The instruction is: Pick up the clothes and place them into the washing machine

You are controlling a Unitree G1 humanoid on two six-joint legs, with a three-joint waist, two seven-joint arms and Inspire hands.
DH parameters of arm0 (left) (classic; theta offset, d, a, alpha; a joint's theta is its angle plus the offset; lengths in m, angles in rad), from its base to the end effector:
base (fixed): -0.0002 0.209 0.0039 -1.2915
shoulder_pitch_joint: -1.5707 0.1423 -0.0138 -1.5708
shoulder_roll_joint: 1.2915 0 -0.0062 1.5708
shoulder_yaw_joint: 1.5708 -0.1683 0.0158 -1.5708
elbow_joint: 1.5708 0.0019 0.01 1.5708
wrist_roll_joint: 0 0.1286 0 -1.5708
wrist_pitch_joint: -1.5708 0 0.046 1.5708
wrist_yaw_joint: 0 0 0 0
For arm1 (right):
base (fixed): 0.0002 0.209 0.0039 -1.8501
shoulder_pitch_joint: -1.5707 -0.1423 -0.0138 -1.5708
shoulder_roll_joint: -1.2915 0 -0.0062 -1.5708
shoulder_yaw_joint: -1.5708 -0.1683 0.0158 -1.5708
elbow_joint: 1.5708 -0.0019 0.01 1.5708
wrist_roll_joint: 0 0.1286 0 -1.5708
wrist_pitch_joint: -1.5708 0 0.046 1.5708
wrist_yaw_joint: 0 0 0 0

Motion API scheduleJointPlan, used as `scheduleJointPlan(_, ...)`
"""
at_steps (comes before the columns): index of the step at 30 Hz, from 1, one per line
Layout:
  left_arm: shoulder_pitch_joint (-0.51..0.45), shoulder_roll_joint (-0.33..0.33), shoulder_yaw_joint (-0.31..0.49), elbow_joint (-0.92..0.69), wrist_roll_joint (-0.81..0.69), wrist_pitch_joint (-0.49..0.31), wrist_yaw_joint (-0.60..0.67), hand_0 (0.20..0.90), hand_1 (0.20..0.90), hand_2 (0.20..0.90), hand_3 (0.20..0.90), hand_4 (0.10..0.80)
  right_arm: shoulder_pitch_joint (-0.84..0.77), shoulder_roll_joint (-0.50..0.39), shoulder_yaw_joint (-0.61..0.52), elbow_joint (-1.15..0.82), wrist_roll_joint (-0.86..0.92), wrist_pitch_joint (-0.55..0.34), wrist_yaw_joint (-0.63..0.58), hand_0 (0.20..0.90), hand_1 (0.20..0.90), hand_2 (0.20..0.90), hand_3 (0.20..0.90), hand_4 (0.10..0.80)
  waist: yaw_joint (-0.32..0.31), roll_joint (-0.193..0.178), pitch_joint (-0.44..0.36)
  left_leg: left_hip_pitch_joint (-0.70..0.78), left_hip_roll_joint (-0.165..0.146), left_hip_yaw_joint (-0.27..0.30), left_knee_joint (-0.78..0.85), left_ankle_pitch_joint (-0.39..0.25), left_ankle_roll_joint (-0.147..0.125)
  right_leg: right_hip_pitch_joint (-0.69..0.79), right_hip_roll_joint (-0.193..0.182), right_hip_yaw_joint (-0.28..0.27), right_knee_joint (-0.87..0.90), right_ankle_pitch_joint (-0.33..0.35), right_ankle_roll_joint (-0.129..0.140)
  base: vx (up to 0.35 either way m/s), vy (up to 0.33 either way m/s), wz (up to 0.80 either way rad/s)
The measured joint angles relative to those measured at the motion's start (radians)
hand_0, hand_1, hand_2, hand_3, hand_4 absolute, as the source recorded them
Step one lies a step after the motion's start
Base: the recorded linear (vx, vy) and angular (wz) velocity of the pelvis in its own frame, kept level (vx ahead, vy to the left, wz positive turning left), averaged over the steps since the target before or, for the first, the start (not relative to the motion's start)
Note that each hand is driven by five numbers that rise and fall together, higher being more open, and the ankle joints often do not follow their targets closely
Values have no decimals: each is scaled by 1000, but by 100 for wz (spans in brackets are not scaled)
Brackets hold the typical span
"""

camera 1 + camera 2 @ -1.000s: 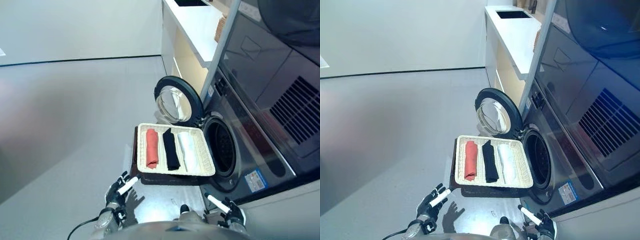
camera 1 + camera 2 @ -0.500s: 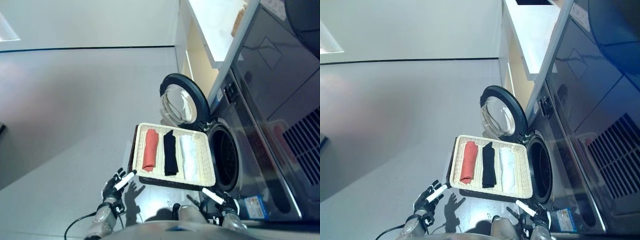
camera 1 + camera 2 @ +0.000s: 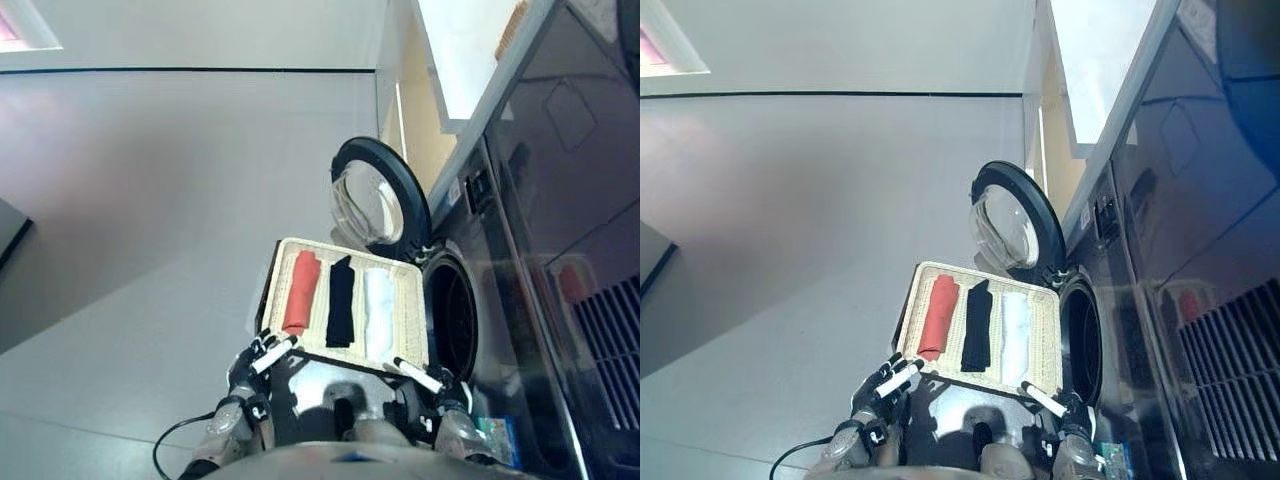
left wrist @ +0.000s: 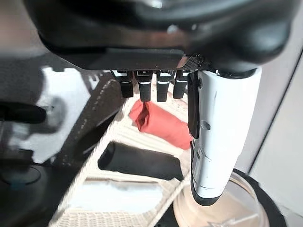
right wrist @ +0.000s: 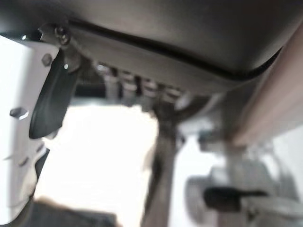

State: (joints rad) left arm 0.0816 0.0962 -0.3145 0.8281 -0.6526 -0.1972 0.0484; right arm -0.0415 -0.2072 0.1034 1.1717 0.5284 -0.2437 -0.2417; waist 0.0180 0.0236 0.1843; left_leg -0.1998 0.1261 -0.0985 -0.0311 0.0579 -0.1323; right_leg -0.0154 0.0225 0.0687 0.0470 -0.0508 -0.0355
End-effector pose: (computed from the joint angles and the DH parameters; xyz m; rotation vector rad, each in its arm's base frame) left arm 0.1059 0.1445 -0.0735 -0.3695 0.7661 0.1442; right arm 0.1011 -0.2120 -0.0815 0.0749 0.8719 -0.5644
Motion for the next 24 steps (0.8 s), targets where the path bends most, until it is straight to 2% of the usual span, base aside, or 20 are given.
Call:
scheduleJointPlan(1, 3, -2, 1, 0, -6, 0, 0, 900, 900, 900, 900, 800, 3, -13, -6, 0, -1, -1, 0, 900, 900, 900, 900, 800, -1, 12, -1, 6, 2, 17, 14, -2, 6, 8, -3, 5, -2, -3, 11, 284, 237, -85)
scheduleJointPlan(2, 4, -6, -1, 1, -10, 1, 0, 900, 900, 900, 900, 800, 8, -22, -7, 0, 0, -2, 0, 900, 900, 900, 900, 800, -4, 39, -6, 16, 6, 30, 21, 9, 36, 19, -4, 16, -3, -15, 35, 197, 174, -93)
scheduleJointPlan(3, 2, -1, 5, -1, -11, 0, 0, 900, 900, 900, 900, 800, 10, -28, -10, 0, 1, -1, -1, 900, 900, 900, 900, 800, -1, 35, -2, 32, -11, 72, 28, 58, 98, 33, -35, 33, -8, -25, 62, 200, 178, -86)
scheduleJointPlan(5, -2, 10, 25, -8, -11, -2, 1, 900, 900, 900, 900, 800, 22, -17, -5, -3, 0, 0, 2, 900, 900, 900, 900, 800, -7, 11, -6, 49, -52, 118, 28, 64, 134, 49, -90, 31, 1, -44, 82, 291, 220, -45)
scheduleJointPlan(6, -35, 38, 29, -6, -11, -1, 6, 900, 900, 900, 900, 800, 27, 3, -16, 8, 4, 5, -1, 900, 900, 900, 900, 800, -17, -15, -7, 68, -101, 140, 31, 45, 164, 75, -146, 29, 6, -65, 118, 279, 185, -17)
scheduleJointPlan(7, -37, 35, 28, -6, -11, -2, 7, 900, 900, 900, 900, 800, 22, 8, -21, 17, 6, 5, 0, 900, 900, 900, 900, 800, -9, -17, -6, 73, -108, 156, 28, 61, 174, 72, -160, 31, 14, -69, 134, 233, 153, -26)
scheduleJointPlan(9, -76, 76, 53, -25, -11, -16, 18, 900, 900, 900, 900, 800, -2, 36, -15, 16, 10, 7, 4, 900, 900, 900, 900, 800, -5, -11, -8, 102, -133, 195, 26, 30, 195, 57, -190, 35, 57, -69, 176, 154, 149, -44)
scheduleJointPlan(13, -100, 98, 67, -33, -10, -31, 31, 900, 900, 900, 900, 800, -35, 55, -3, -15, 9, 6, 4, 900, 900, 900, 900, 800, -6, -11, -19, 129, -147, 223, 25, 4, 206, 53, -205, 38, 86, -70, 186, 177, 147, -25)
scheduleJointPlan(15, -103, 85, 64, -32, -10, -30, 35, 900, 900, 900, 900, 800, -54, 50, -8, -17, 9, 6, 3, 900, 900, 900, 900, 800, -4, -13, -34, 138, -154, 232, 23, -13, 210, 37, -209, 36, 123, -71, 190, 139, 154, -18)
scheduleJointPlan(19, -62, 64, 55, -31, -11, -25, 31, 900, 900, 900, 900, 800, -67, 41, -7, -20, 9, 5, 2, 900, 900, 900, 900, 800, -17, -13, -60, 158, -158, 256, 25, -29, 242, -68, -215, 23, 342, -77, 184, 87, 153, -15)
scheduleJointPlan(20, -56, 65, 55, -31, -11, -24, 29, 900, 900, 900, 900, 800, -64, 41, -7, -20, 9, 5, 2, 900, 900, 900, 900, 800, -20, -15, -61, 164, -162, 258, 26, -36, 245, -80, -219, 16, 362, -70, 180, 67, 68, -12)
scheduleJointPlan(22, -32, 73, 58, -32, -12, -22, 27, 900, 900, 900, 900, 800, -53, 42, -8, -20, 9, 6, 2, 900, 900, 900, 900, 800, -27, -14, -68, 172, -162, 268, 14, -41, 255, -113, -237, -43, 423, -57, 156, 120, 21, -15)
scheduleJointPlan(23, -19, 78, 60, -31, -15, -19, 27, 900, 900, 900, 900, 800, -41, 43, -8, -21, 9, 6, 2, 900, 900, 900, 900, 800, -32, -15, -71, 176, -167, 269, 11, -42, 263, -127, -261, -61, 436, -55, 152, 176, -59, -15)
scheduleJointPlan(24, -12, 77, 59, -32, -16, -19, 28, 900, 900, 900, 900, 800, -33, 41, -8, -21, 10, 6, 1, 900, 900, 900, 900, 800, -32, -12, -75, 174, -168, 267, 7, -43, 264, -135, -283, -75, 414, -64, 159, 199, -108, -14)
